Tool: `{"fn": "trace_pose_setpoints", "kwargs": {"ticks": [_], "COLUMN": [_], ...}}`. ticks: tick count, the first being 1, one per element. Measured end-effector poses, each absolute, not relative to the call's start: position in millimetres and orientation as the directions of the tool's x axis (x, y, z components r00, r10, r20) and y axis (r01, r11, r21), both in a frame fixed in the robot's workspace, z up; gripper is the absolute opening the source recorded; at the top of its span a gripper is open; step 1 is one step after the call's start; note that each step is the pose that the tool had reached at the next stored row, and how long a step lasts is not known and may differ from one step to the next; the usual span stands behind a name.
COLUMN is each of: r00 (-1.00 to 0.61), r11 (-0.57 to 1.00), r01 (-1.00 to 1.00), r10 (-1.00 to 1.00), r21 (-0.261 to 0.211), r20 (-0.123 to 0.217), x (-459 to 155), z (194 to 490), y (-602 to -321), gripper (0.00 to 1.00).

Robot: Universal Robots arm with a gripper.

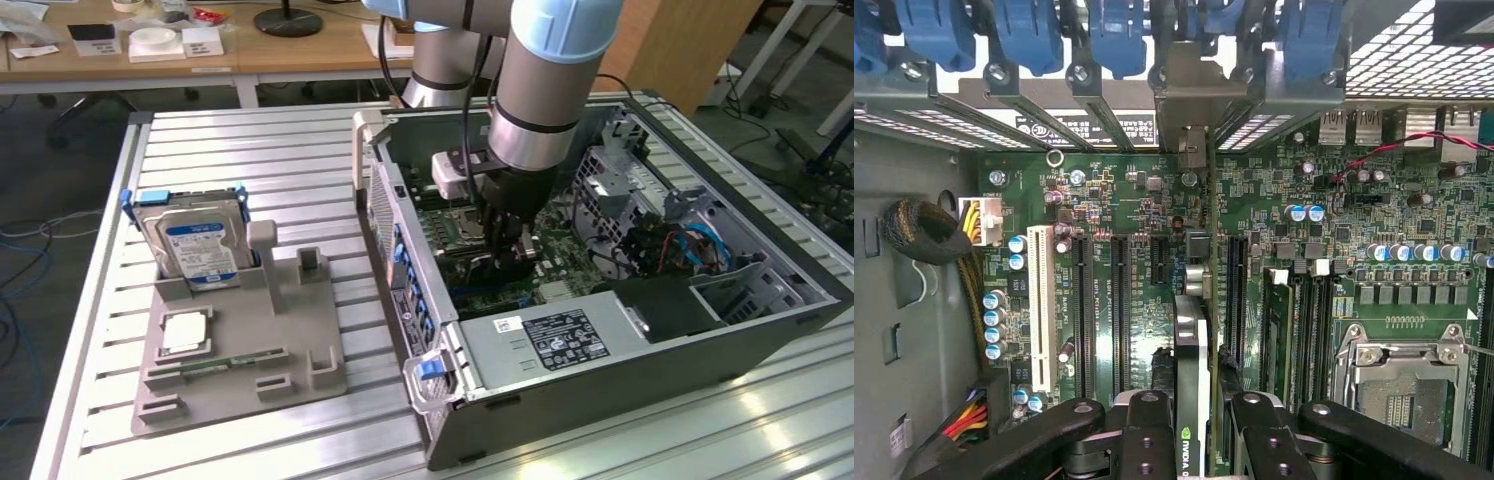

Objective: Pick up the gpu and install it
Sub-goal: 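Insert the gpu into the slot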

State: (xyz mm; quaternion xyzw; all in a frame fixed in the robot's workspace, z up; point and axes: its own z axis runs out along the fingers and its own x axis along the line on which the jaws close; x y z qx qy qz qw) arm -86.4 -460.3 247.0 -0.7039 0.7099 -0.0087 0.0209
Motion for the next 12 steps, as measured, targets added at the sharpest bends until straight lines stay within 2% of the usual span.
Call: {"fn": "trace_pose_setpoints", "kwargs": {"ticks": [12], "r00": [-0.008], "r11": [0.009], "r01": [-0.999], "r10": [-1.000], "r21": [-0.042], "r20": [-0.015], "x": [-86.4], "z": [246.5], "y": [-458.5], "gripper": [0.27]}}
